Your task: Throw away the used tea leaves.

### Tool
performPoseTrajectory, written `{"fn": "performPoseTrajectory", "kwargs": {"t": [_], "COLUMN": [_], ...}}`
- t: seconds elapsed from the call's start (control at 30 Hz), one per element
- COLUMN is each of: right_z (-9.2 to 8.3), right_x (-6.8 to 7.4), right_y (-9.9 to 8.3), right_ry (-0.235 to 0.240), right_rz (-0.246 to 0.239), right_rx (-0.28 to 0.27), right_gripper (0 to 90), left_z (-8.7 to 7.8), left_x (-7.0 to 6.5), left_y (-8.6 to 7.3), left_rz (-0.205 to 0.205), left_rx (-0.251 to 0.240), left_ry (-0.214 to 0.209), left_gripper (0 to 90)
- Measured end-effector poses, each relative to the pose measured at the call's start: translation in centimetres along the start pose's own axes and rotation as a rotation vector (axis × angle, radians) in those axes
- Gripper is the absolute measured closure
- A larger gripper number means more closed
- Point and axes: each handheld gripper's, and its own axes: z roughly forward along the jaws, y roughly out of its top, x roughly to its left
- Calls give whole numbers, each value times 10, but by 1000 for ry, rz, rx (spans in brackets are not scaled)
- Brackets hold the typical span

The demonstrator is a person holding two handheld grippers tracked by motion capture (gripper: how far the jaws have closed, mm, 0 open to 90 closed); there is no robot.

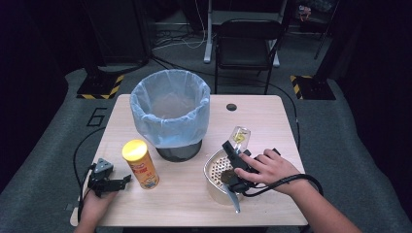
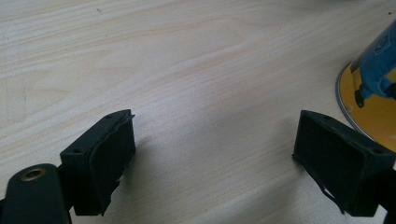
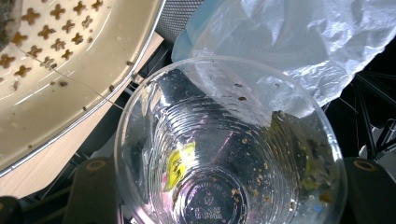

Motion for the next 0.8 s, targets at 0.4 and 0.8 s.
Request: {"fn": "performPoseTrajectory", "kwargs": {"t": [0.4,0.8], "right_z": [-1,-6], "right_x": [3,-13], "right_y": [0,-9], "right_ry": [-29,2], "right_rz": [311,62], "right_rx": [-55,-55], "right_gripper": [346,345], "left_z": [-1,-1], "left_x": [1,1], "left_y": [0,0], "left_rz": [11,9], "left_rx": [9,9], "left_ry": [-2,-3], "left_gripper": [123,123]}}
